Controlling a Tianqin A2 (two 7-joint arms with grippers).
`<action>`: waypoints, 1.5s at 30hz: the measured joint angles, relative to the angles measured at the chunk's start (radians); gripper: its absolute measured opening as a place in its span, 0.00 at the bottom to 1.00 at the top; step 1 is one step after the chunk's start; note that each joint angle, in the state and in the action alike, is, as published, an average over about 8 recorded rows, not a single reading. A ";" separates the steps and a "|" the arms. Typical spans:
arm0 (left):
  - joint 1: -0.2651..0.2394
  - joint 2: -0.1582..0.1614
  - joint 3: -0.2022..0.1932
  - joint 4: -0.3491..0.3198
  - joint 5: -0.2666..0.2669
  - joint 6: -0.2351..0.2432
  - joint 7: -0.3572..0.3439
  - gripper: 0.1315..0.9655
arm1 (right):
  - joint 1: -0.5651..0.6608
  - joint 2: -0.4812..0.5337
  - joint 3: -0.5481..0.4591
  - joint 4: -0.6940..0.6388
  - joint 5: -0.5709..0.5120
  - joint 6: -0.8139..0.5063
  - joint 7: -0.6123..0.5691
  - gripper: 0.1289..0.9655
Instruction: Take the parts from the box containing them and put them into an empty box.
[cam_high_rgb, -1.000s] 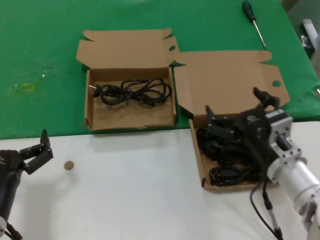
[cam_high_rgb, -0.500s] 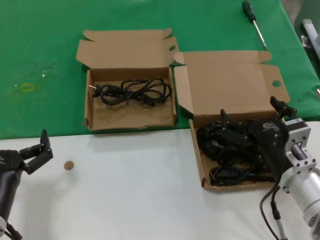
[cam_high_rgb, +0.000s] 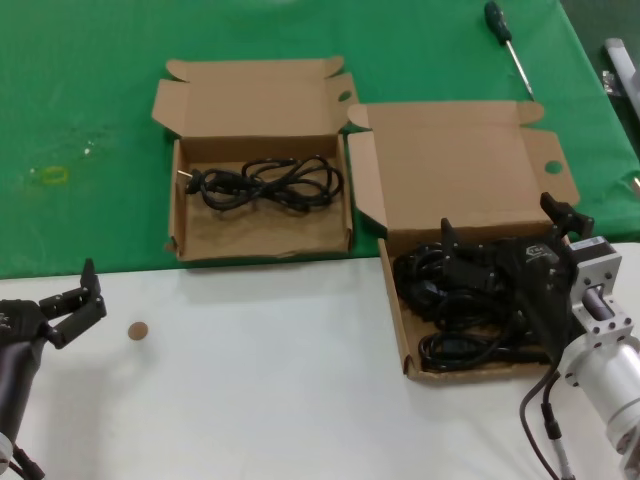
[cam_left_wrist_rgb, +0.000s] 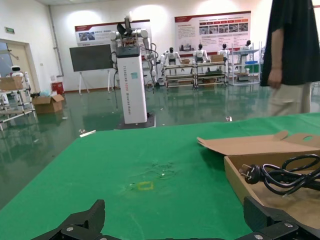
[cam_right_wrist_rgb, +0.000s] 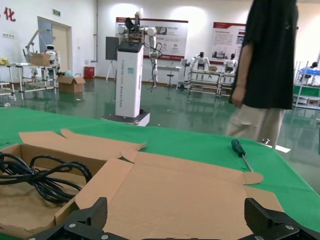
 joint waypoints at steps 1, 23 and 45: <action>0.000 0.000 0.000 0.000 0.000 0.000 0.000 1.00 | 0.000 0.000 0.000 0.000 0.000 0.000 0.000 1.00; 0.000 0.000 0.000 0.000 0.000 0.000 0.000 1.00 | 0.000 0.000 0.000 0.000 0.000 0.000 0.000 1.00; 0.000 0.000 0.000 0.000 0.000 0.000 0.000 1.00 | 0.000 0.000 0.000 0.000 0.000 0.000 0.000 1.00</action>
